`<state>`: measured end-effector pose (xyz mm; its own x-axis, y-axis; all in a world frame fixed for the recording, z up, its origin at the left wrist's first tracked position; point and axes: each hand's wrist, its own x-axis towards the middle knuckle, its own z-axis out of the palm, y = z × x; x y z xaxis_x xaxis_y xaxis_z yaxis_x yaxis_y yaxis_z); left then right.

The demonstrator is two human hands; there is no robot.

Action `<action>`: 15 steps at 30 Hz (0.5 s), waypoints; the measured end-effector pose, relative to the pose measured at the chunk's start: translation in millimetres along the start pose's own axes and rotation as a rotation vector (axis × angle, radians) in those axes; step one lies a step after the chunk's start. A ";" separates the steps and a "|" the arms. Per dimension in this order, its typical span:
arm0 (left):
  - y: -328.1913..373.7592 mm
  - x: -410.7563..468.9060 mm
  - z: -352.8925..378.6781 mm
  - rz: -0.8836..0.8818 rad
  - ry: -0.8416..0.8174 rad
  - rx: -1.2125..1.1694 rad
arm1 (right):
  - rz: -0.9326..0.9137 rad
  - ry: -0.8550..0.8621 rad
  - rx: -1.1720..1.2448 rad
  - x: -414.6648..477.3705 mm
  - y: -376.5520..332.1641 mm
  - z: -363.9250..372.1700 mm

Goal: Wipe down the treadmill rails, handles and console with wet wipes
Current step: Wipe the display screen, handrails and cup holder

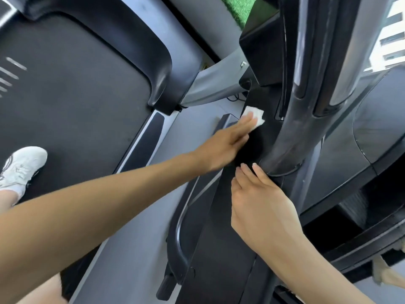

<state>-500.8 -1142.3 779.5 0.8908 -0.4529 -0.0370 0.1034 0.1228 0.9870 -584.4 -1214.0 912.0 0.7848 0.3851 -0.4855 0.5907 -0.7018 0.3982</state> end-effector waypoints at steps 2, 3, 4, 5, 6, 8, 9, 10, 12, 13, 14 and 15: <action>-2.0 -40.6 11.6 0.021 -0.037 -0.018 | 0.010 0.007 0.022 0.2 0.1 0.8; -3.6 -48.8 14.3 0.029 -0.034 -0.030 | 0.016 0.007 0.023 0.5 -0.4 1.0; -3.1 -46.5 12.3 0.012 -0.027 -0.047 | 0.023 0.000 0.026 0.8 -0.7 0.7; -4.1 -34.3 8.4 -0.018 -0.013 -0.064 | 0.028 -0.014 0.031 0.7 -0.8 0.3; -4.3 -17.8 4.5 -0.052 0.008 -0.084 | 0.030 -0.026 0.035 0.4 -0.8 0.1; 4.8 10.0 -0.2 -0.107 0.063 -0.126 | 0.026 -0.039 0.037 1.0 -1.1 -4.0; 9.0 16.7 -0.2 -0.107 0.075 -0.165 | 0.017 -0.050 0.046 2.1 -2.0 -8.3; 11.6 17.6 1.1 -0.087 0.074 -0.202 | 0.005 -0.067 0.047 3.2 -2.5 -12.3; 17.1 4.9 5.1 -0.051 0.048 -0.238 | -0.031 -0.124 -0.005 3.0 -3.3 -13.9; 20.1 -4.7 5.8 -0.039 0.009 -0.246 | -0.038 -0.117 -0.007 1.7 -3.5 -13.2; 25.4 -13.8 6.0 -0.028 -0.048 -0.267 | -0.038 -0.078 0.008 0.5 -3.2 -12.2; 32.6 -21.7 6.9 -0.021 -0.107 -0.310 | -0.026 -0.018 0.035 -0.7 -3.9 -12.7</action>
<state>-519.8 -1134.6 813.6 0.8370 -0.5467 -0.0243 0.2661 0.3678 0.8910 -584.9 -1203.9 920.7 0.7658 0.3928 -0.5092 0.6035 -0.7127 0.3577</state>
